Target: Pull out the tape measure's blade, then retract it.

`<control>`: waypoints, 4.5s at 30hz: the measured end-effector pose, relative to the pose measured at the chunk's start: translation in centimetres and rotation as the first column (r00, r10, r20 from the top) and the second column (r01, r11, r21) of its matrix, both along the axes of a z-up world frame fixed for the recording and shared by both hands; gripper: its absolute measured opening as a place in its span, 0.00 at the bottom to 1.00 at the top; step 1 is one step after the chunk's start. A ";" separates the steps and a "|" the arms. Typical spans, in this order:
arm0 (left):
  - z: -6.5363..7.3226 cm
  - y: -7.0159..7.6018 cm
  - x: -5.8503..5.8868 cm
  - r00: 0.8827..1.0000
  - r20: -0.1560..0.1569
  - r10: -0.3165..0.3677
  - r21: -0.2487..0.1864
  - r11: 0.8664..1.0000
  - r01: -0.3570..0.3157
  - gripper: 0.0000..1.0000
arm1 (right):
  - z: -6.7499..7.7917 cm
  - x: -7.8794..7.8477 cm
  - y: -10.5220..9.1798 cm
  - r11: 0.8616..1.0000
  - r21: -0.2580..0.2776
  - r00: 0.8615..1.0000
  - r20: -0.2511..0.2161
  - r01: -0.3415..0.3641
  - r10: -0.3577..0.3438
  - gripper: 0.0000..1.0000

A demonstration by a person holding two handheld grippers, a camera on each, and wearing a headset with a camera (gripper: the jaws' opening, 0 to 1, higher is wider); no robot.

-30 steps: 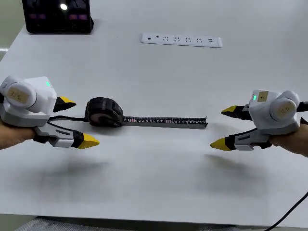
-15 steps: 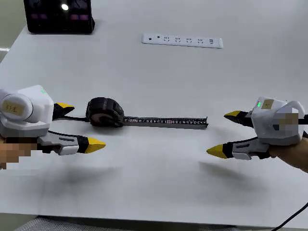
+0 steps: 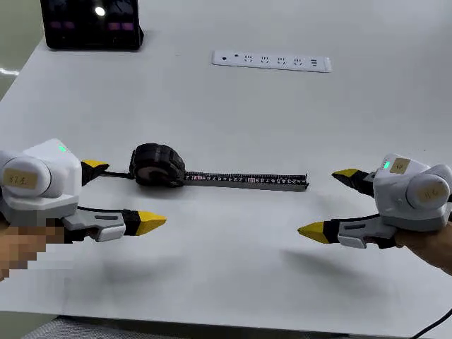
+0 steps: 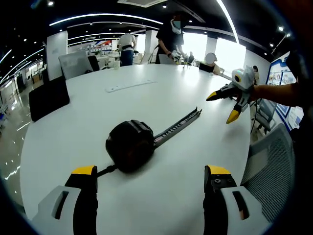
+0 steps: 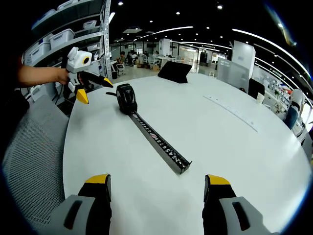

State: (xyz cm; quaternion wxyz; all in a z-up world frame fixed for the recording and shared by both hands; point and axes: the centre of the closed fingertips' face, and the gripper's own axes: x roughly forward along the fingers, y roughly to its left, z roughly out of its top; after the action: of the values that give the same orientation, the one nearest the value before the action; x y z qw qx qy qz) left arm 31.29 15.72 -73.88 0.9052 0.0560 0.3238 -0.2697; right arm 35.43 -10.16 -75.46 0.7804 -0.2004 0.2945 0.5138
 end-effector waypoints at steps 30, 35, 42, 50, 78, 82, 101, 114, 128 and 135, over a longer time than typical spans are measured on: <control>1.1 -2.9 -0.9 0.991 0.027 0.134 -0.047 0.990 -0.132 0.99 | 0.8 -1.2 0.4 0.966 0.104 0.972 -0.027 0.235 -0.234 0.99; 1.5 -3.0 -0.9 0.981 0.034 0.189 -0.049 0.981 -0.187 0.99 | 1.0 -1.7 0.8 0.957 0.117 0.965 -0.038 0.264 -0.261 0.99; 1.9 -2.8 -1.1 0.971 0.032 0.238 -0.075 0.969 -0.235 0.99 | 1.2 -2.5 1.8 0.955 0.127 0.964 -0.046 0.267 -0.263 0.99; 2.0 -2.6 -1.3 0.966 0.045 0.253 -0.054 0.967 -0.250 0.99 | 1.8 -2.6 2.4 0.944 0.149 0.956 -0.045 0.293 -0.290 0.99; 2.1 -3.2 -1.7 0.964 0.065 0.259 -0.020 0.966 -0.258 0.99 | 1.9 -3.2 3.0 0.942 0.157 0.954 -0.061 0.298 -0.292 0.99; 2.0 -3.2 -1.7 0.964 0.065 0.258 -0.016 0.966 -0.258 0.99 | 1.9 -3.2 2.9 0.941 0.156 0.954 -0.061 0.301 -0.294 0.99; 1.4 -3.5 -1.3 0.957 0.059 0.284 -0.020 0.959 -0.283 0.99 | 1.7 -2.5 2.0 0.949 0.151 0.961 -0.060 0.276 -0.270 0.99; 0.9 -3.6 -0.3 0.942 0.053 0.330 -0.020 0.944 -0.330 0.99 | 1.0 -2.0 1.5 0.971 0.117 0.977 -0.060 0.209 -0.203 0.97; 0.5 -2.5 0.8 0.912 0.052 0.407 -0.027 0.913 -0.406 0.98 | -0.4 -1.3 1.3 0.992 0.063 0.992 -0.080 0.106 -0.101 0.87; 0.3 -2.0 1.6 0.902 0.053 0.428 -0.023 0.904 -0.428 0.98 | -0.9 -0.9 1.1 0.998 0.038 0.995 -0.086 0.052 -0.049 0.82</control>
State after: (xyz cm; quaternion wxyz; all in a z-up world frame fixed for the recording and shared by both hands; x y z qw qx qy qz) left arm 32.85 13.67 -73.57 0.9514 -0.0138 0.3009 -0.0645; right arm 34.58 -9.07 -76.36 0.7838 -0.1554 0.3219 0.5078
